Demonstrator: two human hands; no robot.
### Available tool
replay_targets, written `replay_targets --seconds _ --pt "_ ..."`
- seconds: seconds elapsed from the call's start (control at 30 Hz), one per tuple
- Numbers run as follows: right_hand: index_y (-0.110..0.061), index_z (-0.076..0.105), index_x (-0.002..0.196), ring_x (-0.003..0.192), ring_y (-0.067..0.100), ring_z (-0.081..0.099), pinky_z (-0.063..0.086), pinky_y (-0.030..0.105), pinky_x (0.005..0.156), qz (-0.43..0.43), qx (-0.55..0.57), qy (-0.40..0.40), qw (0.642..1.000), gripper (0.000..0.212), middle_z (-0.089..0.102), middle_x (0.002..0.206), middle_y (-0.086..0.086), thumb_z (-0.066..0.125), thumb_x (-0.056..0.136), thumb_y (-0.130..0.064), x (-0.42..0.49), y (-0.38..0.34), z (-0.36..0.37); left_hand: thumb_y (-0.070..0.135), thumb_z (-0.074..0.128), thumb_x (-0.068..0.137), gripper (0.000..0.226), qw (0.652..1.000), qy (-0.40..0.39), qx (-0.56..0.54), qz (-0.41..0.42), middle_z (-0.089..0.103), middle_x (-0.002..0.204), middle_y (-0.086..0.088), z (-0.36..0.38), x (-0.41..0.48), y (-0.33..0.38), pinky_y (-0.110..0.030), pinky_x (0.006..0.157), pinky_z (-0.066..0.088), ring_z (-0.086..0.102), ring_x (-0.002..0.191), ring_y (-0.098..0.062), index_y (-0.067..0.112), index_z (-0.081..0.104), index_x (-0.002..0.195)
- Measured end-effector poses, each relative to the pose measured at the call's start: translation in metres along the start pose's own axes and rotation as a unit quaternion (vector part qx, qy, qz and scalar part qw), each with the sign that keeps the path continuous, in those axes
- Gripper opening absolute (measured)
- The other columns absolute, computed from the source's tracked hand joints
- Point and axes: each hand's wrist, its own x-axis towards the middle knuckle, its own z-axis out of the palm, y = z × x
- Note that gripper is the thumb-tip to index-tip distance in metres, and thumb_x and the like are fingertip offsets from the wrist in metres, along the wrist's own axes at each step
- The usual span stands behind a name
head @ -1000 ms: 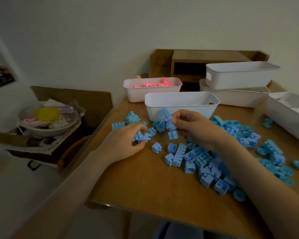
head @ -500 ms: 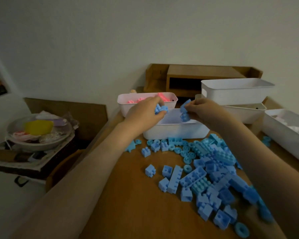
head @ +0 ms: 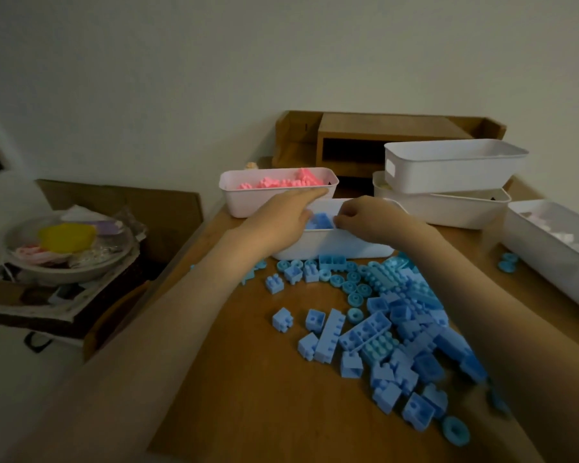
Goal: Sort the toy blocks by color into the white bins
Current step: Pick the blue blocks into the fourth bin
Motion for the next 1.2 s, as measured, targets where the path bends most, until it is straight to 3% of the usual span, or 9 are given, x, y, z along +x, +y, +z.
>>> replay_targets --seconds 0.1,0.17,0.23,0.3,0.4,0.7,0.87,1.03,1.2 --pt "-0.015 0.058 0.113 0.101 0.019 0.052 0.032 0.020 0.077 -0.055 0.037 0.086 0.994 0.022 0.056 0.117 0.007 0.049 0.095 -0.022 -0.015 0.007 0.004 0.013 0.043 0.098 0.045 0.996 0.084 -0.029 0.005 0.052 0.123 0.008 -0.008 -0.038 0.004 0.000 0.074 0.034 0.051 0.095 -0.004 0.031 0.038 0.139" --pt "-0.013 0.059 0.108 0.091 0.016 0.051 0.031 0.014 0.070 -0.106 0.085 0.160 0.978 0.018 0.057 0.109 0.007 0.053 0.091 -0.012 -0.029 0.005 0.010 0.015 0.051 0.094 0.045 0.993 0.090 -0.057 -0.043 0.051 0.112 0.008 -0.004 -0.063 0.010 -0.010 0.062 0.041 0.050 0.085 -0.004 0.028 0.038 0.135" --pt "-0.012 0.059 0.106 0.085 0.012 0.048 0.033 0.013 0.070 -0.150 0.115 0.151 0.970 0.018 0.059 0.106 0.007 0.053 0.090 -0.007 -0.044 -0.002 0.022 0.026 0.055 0.090 0.050 0.995 0.061 -0.048 -0.064 0.045 0.123 0.003 0.010 -0.085 0.014 -0.020 0.080 0.042 0.046 0.105 -0.010 0.025 0.035 0.136" --pt "-0.015 0.057 0.117 0.095 0.012 0.048 0.034 0.012 0.077 -0.193 0.106 0.059 0.974 0.026 0.057 0.116 0.004 0.054 0.091 -0.010 -0.058 -0.011 0.038 0.042 0.051 0.089 0.059 0.999 0.014 0.013 -0.048 0.034 0.134 0.001 0.028 -0.107 0.012 -0.032 0.100 0.036 0.032 0.124 -0.017 0.026 0.027 0.140" --pt "-0.021 0.048 0.131 0.111 0.019 0.047 0.035 0.023 0.090 -0.214 0.078 -0.056 0.972 0.038 0.053 0.123 0.002 0.053 0.093 -0.016 -0.066 -0.017 0.054 0.052 0.040 0.091 0.057 0.994 0.009 0.101 -0.029 0.025 0.142 -0.001 0.046 -0.122 -0.002 -0.038 0.108 0.027 0.024 0.131 -0.022 0.028 0.025 0.141" --pt "-0.009 0.046 0.134 0.114 0.025 0.045 0.034 0.028 0.098 -0.117 0.050 -0.007 0.992 0.040 0.041 0.124 0.010 0.050 0.095 -0.021 -0.057 -0.017 0.065 0.045 0.040 0.095 0.037 0.992 0.069 0.103 -0.005 0.038 0.117 -0.003 0.056 -0.116 -0.016 -0.029 0.092 0.035 0.039 0.109 -0.019 0.018 0.043 0.121" --pt "-0.010 0.053 0.124 0.110 0.027 0.039 0.031 0.026 0.095 -0.127 0.036 0.107 0.985 0.036 0.041 0.116 0.014 0.059 0.089 -0.014 -0.060 -0.008 0.067 0.047 0.044 0.093 0.039 0.993 0.059 0.104 -0.018 0.037 0.115 -0.004 0.055 -0.117 -0.015 -0.028 0.088 0.040 0.040 0.106 -0.017 0.018 0.043 0.118" --pt "-0.011 0.056 0.114 0.108 0.027 0.047 0.041 0.038 0.094 -0.126 0.051 0.035 0.990 0.026 0.045 0.116 0.009 0.060 0.088 -0.012 -0.062 0.001 0.062 0.044 0.038 0.096 0.024 0.992 0.046 0.115 0.014 0.039 0.110 0.000 0.057 -0.116 -0.016 -0.029 0.088 0.034 0.036 0.102 -0.015 0.021 0.040 0.102" --pt "-0.013 0.053 0.101 0.097 0.020 0.049 0.043 0.033 0.085 -0.140 0.041 0.021 0.989 0.013 0.050 0.106 0.005 0.056 0.088 -0.013 -0.066 -0.002 0.059 0.043 0.038 0.097 0.020 0.992 0.032 0.119 0.040 0.032 0.097 0.007 0.058 -0.115 -0.018 -0.027 0.083 0.031 0.029 0.091 -0.009 0.025 0.032 0.091"
